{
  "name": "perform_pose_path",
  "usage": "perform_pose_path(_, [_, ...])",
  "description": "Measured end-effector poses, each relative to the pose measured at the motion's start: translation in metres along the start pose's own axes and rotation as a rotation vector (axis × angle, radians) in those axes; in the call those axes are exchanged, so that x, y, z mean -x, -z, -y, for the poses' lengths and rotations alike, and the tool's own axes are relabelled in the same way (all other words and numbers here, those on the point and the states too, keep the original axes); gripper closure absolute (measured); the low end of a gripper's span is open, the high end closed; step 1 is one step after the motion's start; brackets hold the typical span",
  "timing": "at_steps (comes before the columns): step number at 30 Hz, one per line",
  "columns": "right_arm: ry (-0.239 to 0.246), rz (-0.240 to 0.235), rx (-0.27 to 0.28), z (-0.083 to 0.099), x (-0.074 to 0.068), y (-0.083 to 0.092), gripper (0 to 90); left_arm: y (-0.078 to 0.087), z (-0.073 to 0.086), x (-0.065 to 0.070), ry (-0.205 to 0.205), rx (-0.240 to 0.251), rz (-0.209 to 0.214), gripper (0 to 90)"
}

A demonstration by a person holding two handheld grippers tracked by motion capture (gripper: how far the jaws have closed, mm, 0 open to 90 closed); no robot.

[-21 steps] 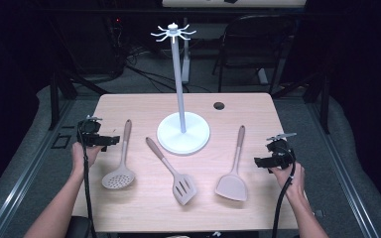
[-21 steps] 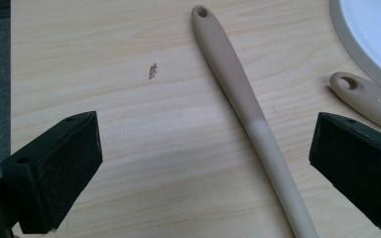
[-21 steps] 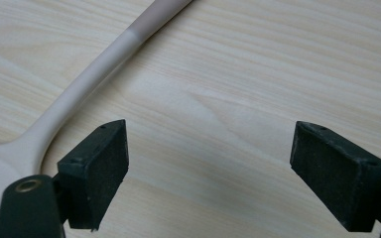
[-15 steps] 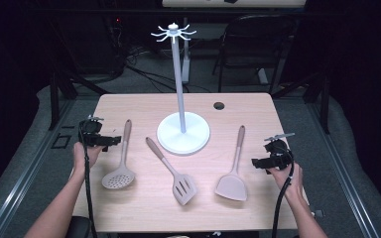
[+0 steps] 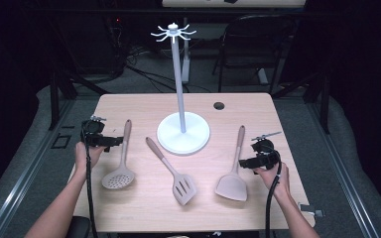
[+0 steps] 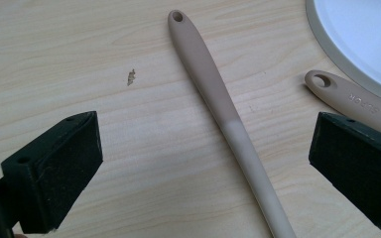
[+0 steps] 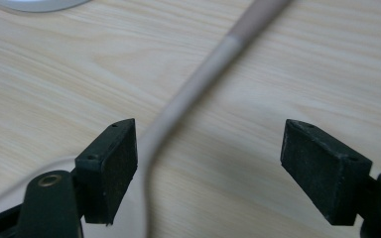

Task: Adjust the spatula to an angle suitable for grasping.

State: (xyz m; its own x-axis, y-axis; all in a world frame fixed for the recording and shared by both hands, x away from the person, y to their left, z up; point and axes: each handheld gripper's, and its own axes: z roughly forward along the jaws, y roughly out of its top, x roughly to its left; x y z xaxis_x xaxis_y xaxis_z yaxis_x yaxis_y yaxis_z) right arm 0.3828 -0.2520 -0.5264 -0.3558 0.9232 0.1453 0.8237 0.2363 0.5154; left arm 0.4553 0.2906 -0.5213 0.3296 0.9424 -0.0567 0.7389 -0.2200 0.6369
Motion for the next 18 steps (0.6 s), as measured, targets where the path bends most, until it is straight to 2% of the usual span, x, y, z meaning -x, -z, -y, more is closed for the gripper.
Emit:
perform_pose_path(2, [-0.012,-0.02,-0.008,-0.002,-0.006,-0.003,23.5,0.0,0.0,0.0,-0.002,-0.002,0.003,0.1])
perform_pose_path(4, [-0.014,-0.019,-0.01,-0.004,-0.01,-0.005,24.0,0.0,0.0,0.0,-0.004,-0.003,0.002,0.1])
perform_pose_path(7, [-0.031,0.002,-0.034,-0.01,-0.018,-0.015,25.3,-0.001,0.0,0.002,-0.006,-0.007,0.001,0.1])
perform_pose_path(11, [-0.034,0.024,-0.069,-0.013,-0.021,-0.022,27.2,-0.001,-0.001,0.004,-0.015,-0.015,0.005,0.2])
perform_pose_path(13, [-0.038,0.052,-0.08,-0.016,-0.024,-0.029,30.1,-0.002,-0.002,0.006,-0.016,-0.015,0.005,0.2])
perform_pose_path(17, [-0.034,0.062,-0.096,-0.02,-0.025,-0.034,34.1,-0.004,-0.002,0.009,-0.026,-0.017,0.002,0.3])
perform_pose_path(18, [-0.024,0.067,-0.109,-0.022,-0.026,-0.039,38.2,-0.004,-0.001,0.009,-0.032,-0.019,0.002,0.3])
